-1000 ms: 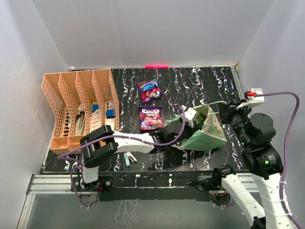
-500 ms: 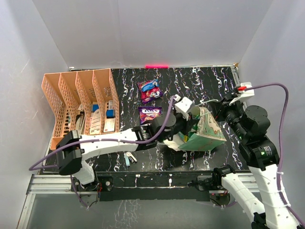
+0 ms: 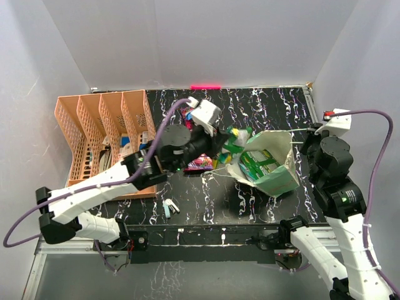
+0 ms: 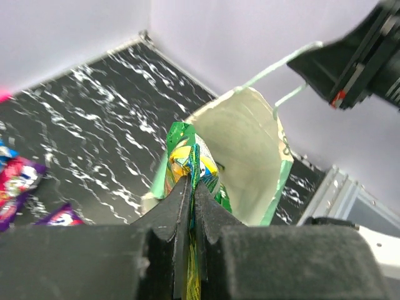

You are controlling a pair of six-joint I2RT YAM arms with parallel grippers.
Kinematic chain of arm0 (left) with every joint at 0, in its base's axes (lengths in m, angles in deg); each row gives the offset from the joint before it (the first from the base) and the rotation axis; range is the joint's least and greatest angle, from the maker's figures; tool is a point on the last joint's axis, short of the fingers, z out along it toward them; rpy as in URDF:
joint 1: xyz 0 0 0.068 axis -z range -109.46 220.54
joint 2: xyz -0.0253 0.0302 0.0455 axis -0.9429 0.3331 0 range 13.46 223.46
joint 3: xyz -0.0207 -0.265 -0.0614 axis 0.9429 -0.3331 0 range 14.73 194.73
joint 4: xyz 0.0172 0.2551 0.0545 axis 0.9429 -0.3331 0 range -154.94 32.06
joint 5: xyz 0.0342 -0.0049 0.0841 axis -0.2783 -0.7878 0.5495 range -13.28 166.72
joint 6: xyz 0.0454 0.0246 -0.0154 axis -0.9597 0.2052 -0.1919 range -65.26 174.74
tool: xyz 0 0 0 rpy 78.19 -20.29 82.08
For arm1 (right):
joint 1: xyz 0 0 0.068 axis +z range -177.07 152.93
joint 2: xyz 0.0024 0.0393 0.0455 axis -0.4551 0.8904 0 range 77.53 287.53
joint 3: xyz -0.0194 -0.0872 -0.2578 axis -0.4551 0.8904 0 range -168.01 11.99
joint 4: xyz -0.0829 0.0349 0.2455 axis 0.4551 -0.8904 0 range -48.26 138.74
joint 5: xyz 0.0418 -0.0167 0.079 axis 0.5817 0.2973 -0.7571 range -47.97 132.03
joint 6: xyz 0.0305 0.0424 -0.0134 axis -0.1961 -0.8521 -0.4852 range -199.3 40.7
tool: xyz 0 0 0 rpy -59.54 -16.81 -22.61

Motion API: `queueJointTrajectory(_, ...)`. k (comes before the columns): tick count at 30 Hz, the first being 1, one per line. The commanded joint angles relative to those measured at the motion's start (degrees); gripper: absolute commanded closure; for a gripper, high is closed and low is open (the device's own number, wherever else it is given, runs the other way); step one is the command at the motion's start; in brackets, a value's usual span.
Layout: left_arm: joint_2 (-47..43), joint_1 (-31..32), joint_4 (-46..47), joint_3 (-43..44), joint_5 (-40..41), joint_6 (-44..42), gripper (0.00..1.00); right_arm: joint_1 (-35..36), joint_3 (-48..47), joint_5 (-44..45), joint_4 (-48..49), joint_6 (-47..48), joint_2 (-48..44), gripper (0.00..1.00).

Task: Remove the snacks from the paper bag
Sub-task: Take out the snack from the paper bag, then place the snack at the center of the board.

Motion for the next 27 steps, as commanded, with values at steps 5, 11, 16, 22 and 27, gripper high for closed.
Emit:
queueJointTrajectory(5, -3.2, -7.3, -17.6, 10.4, 6.7, -3.5, 1.00, 0.0, -5.1, 18.8, 12.6, 17.7, 6.0, 0.93)
queueJointTrajectory(11, -1.0, -13.8, -21.3, 11.3, 5.6, -6.9, 1.00, 0.0, -12.5, 19.5, 22.1, 31.8, 13.2, 0.93)
queueJointTrajectory(16, 0.8, -20.5, -19.6, 9.1, 0.5, -10.3, 1.00, -0.3, -17.3, 13.9, 25.0, 37.5, 18.7, 0.93)
queueJointTrajectory(22, 2.1, -22.2, -8.1, 0.5, 1.0, -22.6, 1.00, -0.2, -8.0, -19.3, 18.7, 36.2, 12.4, 0.93)
queueJointTrajectory(27, 1.9, -22.2, 8.0, -12.6, -2.1, -38.0, 1.00, -0.2, 3.3, -37.7, 17.4, 26.3, 5.6, 0.93)
